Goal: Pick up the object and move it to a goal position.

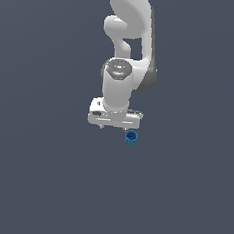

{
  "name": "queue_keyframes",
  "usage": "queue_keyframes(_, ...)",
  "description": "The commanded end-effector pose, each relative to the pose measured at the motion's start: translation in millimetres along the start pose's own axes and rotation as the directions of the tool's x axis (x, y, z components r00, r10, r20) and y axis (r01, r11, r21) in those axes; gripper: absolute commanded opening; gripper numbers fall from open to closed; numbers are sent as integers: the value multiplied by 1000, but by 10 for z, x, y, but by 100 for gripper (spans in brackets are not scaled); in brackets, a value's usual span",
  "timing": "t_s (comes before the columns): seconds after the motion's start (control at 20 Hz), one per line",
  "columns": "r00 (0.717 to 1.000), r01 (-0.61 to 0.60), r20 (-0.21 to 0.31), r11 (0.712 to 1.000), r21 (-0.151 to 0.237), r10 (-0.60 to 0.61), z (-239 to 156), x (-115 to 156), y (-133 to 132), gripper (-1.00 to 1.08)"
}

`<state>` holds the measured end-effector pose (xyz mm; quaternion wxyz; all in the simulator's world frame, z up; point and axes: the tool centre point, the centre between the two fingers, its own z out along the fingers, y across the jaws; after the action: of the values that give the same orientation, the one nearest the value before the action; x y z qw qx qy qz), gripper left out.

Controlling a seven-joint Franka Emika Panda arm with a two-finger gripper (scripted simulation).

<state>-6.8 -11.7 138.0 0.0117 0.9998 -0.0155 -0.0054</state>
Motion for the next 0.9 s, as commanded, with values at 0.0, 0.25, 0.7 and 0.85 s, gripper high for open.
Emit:
queue_keyframes(0.0, 1000, -10, -1, 1000, 3, 10, 68, -16, -135, 100)
queue_keyframes(0.25, 999, -43, -6, 999, 13, 43, 249, -77, -493, 100)
queue_keyframes(0.7, 997, -80, -8, 997, 23, 80, 444, -175, -876, 100)
queue_keyframes(0.85, 997, -82, -8, 996, 24, 82, 457, -183, -903, 100)
